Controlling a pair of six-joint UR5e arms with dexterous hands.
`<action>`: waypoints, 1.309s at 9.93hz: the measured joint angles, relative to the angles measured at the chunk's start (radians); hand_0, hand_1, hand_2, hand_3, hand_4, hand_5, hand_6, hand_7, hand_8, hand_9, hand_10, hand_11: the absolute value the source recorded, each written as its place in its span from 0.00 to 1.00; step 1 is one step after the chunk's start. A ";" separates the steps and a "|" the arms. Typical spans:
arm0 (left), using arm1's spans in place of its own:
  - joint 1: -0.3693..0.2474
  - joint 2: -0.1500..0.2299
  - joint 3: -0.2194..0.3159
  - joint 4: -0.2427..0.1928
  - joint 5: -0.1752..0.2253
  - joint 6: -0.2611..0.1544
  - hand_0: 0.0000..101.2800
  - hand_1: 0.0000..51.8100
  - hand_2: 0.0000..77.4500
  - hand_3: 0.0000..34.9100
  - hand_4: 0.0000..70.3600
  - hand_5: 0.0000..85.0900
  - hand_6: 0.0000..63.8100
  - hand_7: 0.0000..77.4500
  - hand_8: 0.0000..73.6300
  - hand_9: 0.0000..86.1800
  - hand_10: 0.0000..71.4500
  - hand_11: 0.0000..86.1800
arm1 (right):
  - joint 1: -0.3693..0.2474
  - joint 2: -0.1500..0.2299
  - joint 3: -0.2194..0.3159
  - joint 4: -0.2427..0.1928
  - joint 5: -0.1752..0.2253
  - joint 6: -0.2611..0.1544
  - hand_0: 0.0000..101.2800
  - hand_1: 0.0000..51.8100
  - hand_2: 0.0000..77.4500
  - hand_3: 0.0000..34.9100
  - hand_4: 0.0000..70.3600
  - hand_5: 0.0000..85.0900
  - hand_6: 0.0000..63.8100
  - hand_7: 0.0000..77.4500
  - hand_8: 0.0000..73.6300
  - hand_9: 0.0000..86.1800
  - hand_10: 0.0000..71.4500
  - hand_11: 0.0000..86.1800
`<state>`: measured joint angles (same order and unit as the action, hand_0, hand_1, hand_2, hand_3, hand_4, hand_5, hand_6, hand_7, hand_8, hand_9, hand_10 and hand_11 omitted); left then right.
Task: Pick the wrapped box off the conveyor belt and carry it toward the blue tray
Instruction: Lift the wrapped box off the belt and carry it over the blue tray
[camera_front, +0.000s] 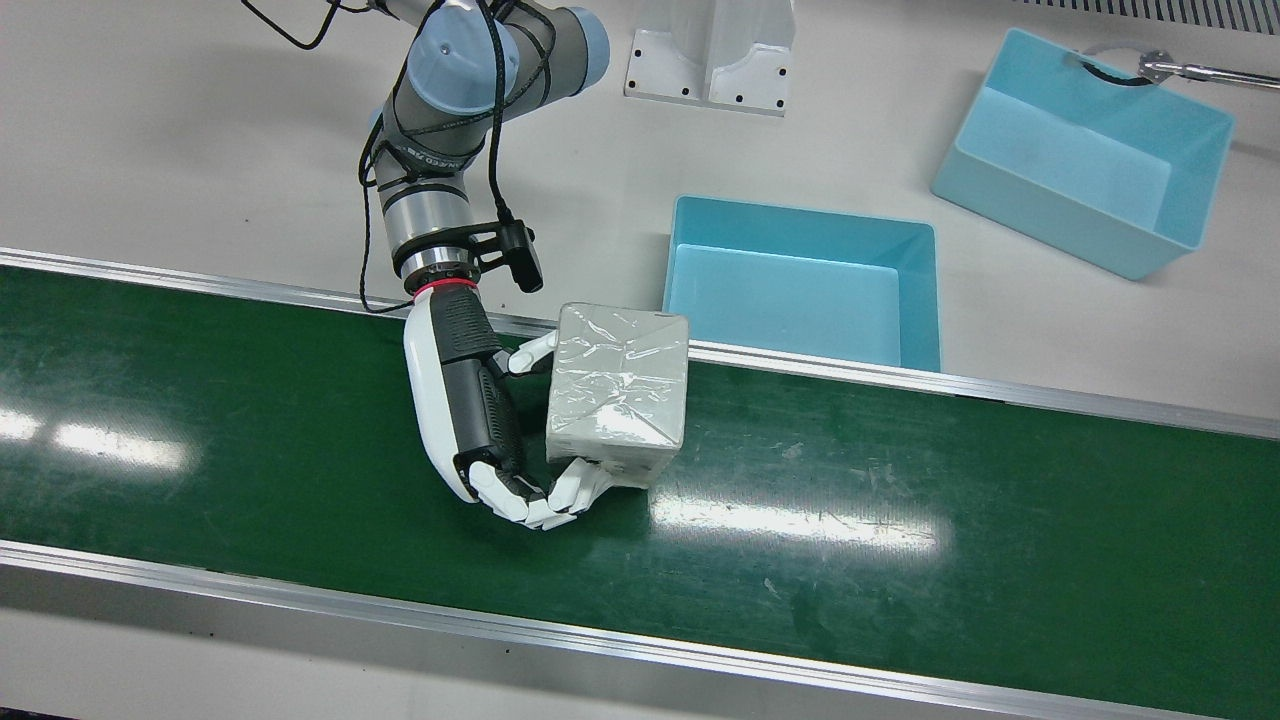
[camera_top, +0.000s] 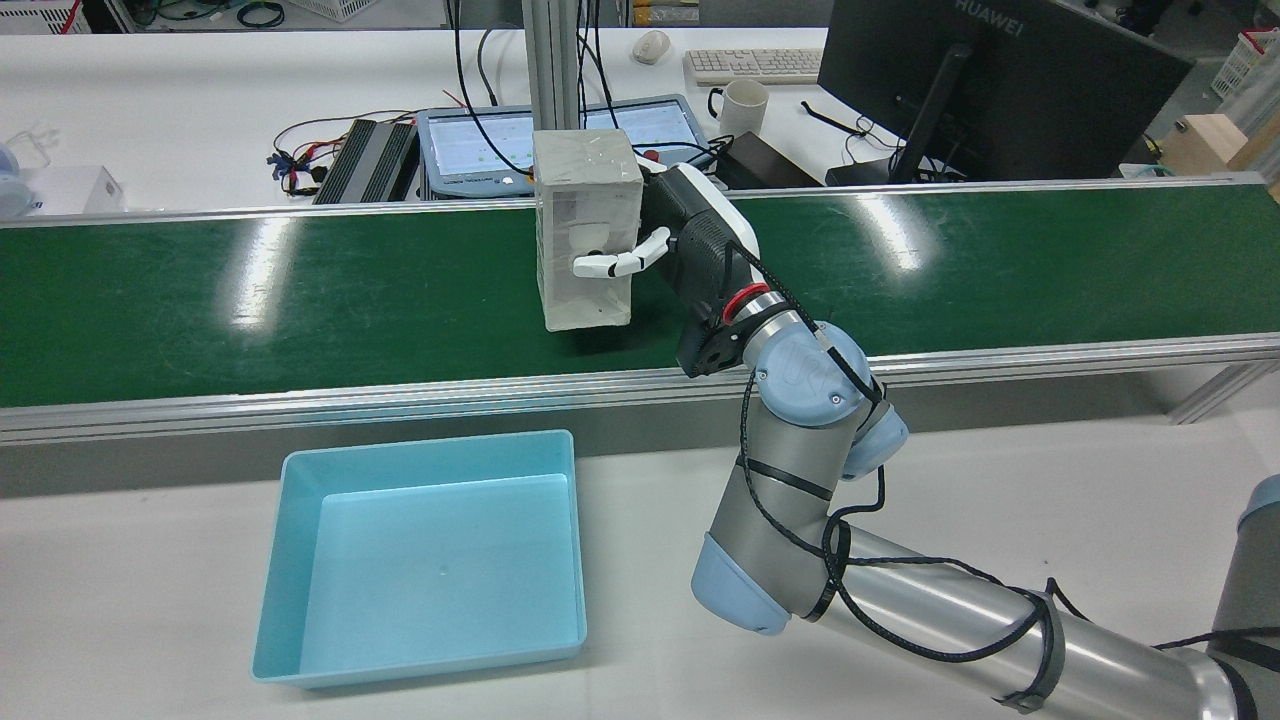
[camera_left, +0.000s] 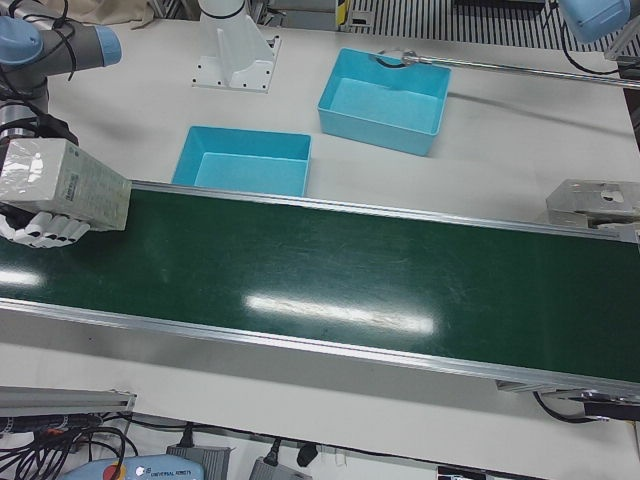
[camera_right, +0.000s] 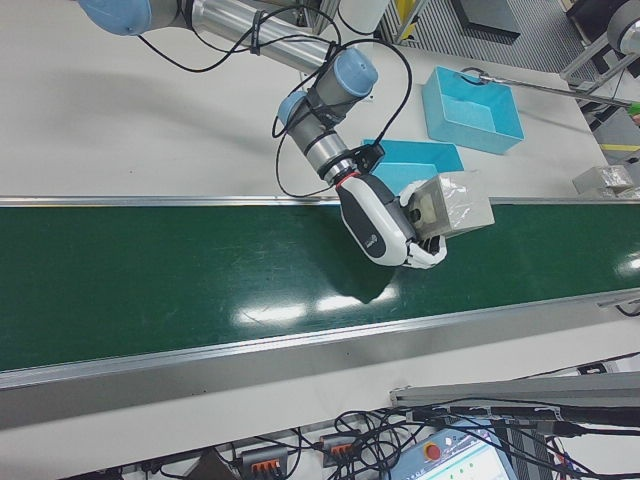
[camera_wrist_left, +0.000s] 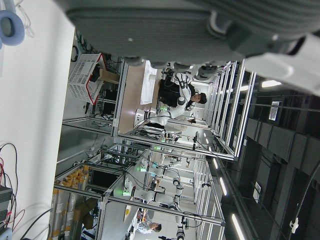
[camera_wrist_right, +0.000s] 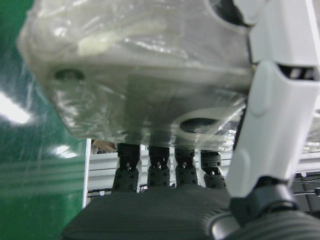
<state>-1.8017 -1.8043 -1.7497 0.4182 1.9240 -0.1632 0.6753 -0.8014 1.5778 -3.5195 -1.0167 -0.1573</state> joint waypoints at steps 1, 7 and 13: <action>0.000 0.000 0.000 0.000 0.000 0.000 0.00 0.00 0.01 0.00 0.00 0.01 0.01 0.01 0.01 0.01 0.00 0.01 | -0.010 -0.003 0.061 -0.021 0.000 -0.014 0.49 0.04 0.42 0.00 0.36 0.72 0.56 0.69 0.65 0.58 0.67 0.51; 0.000 0.000 0.000 0.000 0.000 0.000 0.00 0.00 0.01 0.00 0.00 0.01 0.01 0.01 0.01 0.01 0.00 0.01 | -0.204 -0.048 0.304 -0.082 0.055 -0.168 0.45 0.01 0.51 0.00 0.33 0.82 0.68 0.90 0.93 0.81 0.84 0.84; 0.000 0.000 0.000 0.000 0.000 0.000 0.00 0.00 0.01 0.00 0.00 0.01 0.01 0.01 0.01 0.01 0.01 0.01 | -0.290 -0.114 0.306 -0.055 0.017 -0.160 0.34 0.02 0.48 0.33 0.00 0.44 0.10 0.50 0.47 0.32 0.00 0.32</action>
<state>-1.8017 -1.8042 -1.7497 0.4182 1.9240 -0.1632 0.3855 -0.9159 1.8843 -3.5748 -1.0000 -0.3172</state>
